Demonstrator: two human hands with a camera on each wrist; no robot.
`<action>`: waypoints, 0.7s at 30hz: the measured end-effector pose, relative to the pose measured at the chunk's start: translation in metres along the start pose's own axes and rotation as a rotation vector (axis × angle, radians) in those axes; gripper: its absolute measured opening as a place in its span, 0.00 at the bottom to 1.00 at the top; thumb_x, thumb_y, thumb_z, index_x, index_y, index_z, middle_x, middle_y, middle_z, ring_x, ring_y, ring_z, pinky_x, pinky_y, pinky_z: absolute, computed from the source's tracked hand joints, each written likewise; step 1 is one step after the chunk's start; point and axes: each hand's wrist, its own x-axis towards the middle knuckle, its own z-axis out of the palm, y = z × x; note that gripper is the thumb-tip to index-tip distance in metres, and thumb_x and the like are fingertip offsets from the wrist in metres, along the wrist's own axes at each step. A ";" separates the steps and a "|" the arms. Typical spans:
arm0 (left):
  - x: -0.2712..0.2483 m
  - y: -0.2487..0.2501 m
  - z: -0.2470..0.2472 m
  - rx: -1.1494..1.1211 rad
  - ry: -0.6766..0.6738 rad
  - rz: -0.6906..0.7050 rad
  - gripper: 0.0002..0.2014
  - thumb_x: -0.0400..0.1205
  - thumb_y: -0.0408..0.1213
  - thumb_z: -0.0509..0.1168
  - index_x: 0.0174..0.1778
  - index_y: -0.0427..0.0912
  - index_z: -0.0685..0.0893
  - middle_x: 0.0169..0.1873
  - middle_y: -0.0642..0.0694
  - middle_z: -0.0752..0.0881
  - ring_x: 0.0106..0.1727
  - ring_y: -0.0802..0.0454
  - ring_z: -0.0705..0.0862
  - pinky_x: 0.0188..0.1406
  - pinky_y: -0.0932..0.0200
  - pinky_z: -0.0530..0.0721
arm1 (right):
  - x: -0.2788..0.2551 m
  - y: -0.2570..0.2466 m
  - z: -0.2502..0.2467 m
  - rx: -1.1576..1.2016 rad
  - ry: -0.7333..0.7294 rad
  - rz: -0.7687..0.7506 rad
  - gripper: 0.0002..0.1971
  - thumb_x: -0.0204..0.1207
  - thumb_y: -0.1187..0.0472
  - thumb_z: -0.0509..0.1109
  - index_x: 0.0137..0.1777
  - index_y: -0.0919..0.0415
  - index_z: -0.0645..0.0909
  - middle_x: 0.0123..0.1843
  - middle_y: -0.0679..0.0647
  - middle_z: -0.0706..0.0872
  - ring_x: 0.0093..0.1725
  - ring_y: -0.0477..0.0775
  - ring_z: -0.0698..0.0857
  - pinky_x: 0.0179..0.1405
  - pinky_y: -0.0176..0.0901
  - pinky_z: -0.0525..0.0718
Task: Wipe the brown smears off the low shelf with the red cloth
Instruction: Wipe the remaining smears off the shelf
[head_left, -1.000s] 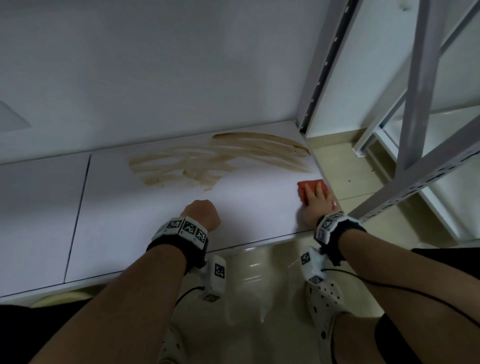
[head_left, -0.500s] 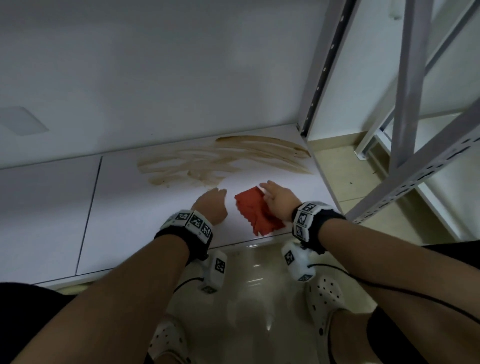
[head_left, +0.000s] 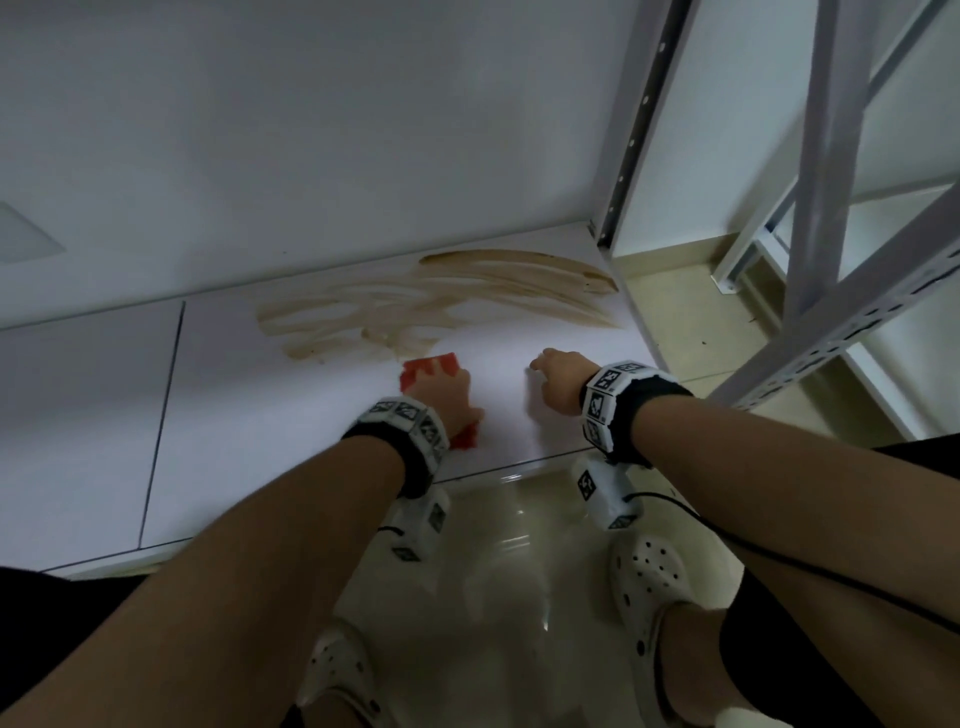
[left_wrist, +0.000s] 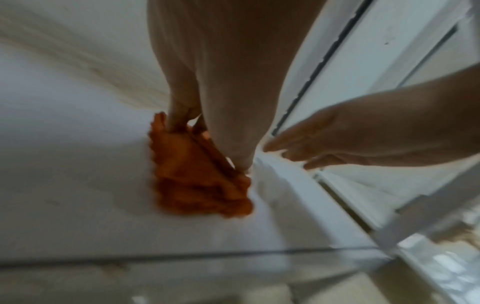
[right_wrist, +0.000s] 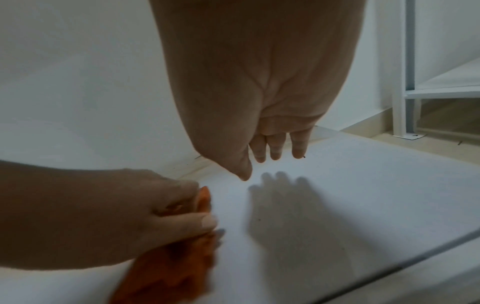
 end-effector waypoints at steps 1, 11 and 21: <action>-0.005 -0.017 0.006 -0.023 -0.003 -0.016 0.24 0.83 0.54 0.57 0.66 0.39 0.73 0.67 0.36 0.74 0.66 0.37 0.75 0.67 0.45 0.77 | 0.002 -0.001 0.000 -0.003 -0.001 0.003 0.22 0.82 0.67 0.56 0.76 0.66 0.68 0.76 0.62 0.69 0.74 0.61 0.72 0.74 0.49 0.71; -0.047 -0.145 0.029 -0.386 0.016 -0.492 0.16 0.78 0.33 0.64 0.62 0.37 0.72 0.57 0.36 0.84 0.55 0.35 0.86 0.54 0.45 0.86 | 0.023 -0.004 0.019 -0.116 -0.038 0.050 0.17 0.79 0.63 0.59 0.66 0.63 0.76 0.66 0.62 0.71 0.66 0.63 0.75 0.64 0.54 0.78; -0.013 -0.030 -0.010 -0.293 0.054 -0.070 0.25 0.86 0.32 0.56 0.79 0.33 0.60 0.76 0.35 0.66 0.71 0.38 0.74 0.69 0.52 0.72 | 0.035 -0.027 0.022 -0.063 -0.026 0.040 0.17 0.79 0.60 0.62 0.67 0.63 0.77 0.66 0.62 0.73 0.65 0.63 0.77 0.64 0.54 0.79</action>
